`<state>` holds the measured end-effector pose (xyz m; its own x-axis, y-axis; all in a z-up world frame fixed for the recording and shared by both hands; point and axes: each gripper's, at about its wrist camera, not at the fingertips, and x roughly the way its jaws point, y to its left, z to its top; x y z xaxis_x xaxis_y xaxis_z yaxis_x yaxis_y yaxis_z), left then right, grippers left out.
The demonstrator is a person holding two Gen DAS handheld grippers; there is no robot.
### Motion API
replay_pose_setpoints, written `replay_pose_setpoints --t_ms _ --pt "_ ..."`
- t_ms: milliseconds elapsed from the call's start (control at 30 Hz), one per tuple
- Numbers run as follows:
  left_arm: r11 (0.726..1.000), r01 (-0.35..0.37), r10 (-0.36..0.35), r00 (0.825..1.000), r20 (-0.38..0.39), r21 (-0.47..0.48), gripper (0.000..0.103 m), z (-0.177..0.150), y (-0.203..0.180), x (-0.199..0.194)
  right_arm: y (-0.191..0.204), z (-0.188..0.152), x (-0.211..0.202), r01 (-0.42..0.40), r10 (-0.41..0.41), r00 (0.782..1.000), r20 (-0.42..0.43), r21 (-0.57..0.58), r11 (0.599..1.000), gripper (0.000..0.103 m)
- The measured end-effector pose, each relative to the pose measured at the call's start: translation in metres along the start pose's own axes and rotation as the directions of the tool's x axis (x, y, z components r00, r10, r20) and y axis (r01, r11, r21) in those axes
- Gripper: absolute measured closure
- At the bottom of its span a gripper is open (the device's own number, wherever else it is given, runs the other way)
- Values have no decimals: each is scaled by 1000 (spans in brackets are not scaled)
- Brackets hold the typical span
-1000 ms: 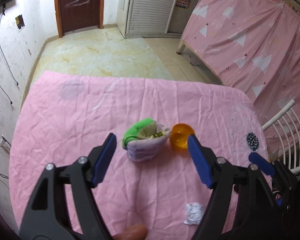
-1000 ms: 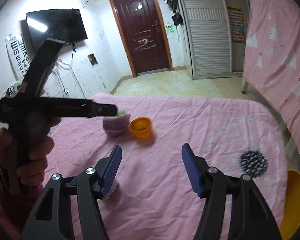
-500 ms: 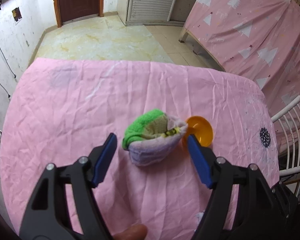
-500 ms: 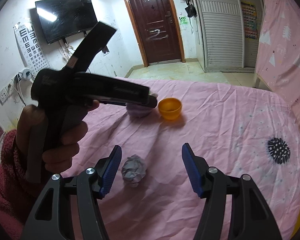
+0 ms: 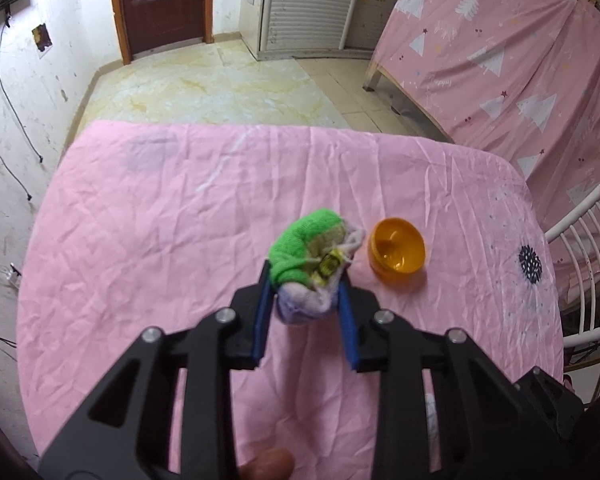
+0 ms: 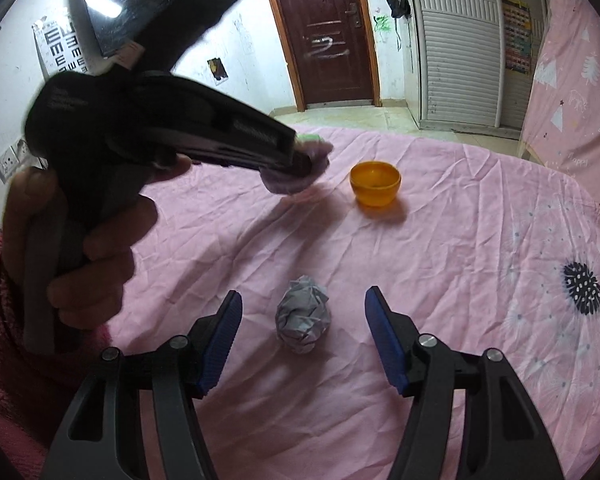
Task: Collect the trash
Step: 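Grasp the green-purple sock with the left tool while the right tool grasps the crumpled white paper, then lift the sock and paper and carry them to the yellow bin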
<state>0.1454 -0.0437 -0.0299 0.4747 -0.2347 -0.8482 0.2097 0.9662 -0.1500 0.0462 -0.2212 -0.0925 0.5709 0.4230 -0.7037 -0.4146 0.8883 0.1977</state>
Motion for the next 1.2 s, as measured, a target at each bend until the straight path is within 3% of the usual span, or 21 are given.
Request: replay_pose_setpoints --t_ms 267,500,833,1200 --pt "1000 -4 4 999 49 0 75 -5 -1 -24 12 -3 8 30 -31 999 -21 -25 999 47" --pt "1000 -8 7 997 78 9 75 -12 -5 -39 12 -7 12 63 -64 998 -30 -35 997 83" --pt "1000 -20 18 994 106 21 75 -18 -13 -54 6 -9 -14 85 -84 995 47 -7 996 84" --pt "996 -38 26 991 132 83 75 -20 -48 -64 -37 -5 -65 122 -135 978 159 87 989 84"
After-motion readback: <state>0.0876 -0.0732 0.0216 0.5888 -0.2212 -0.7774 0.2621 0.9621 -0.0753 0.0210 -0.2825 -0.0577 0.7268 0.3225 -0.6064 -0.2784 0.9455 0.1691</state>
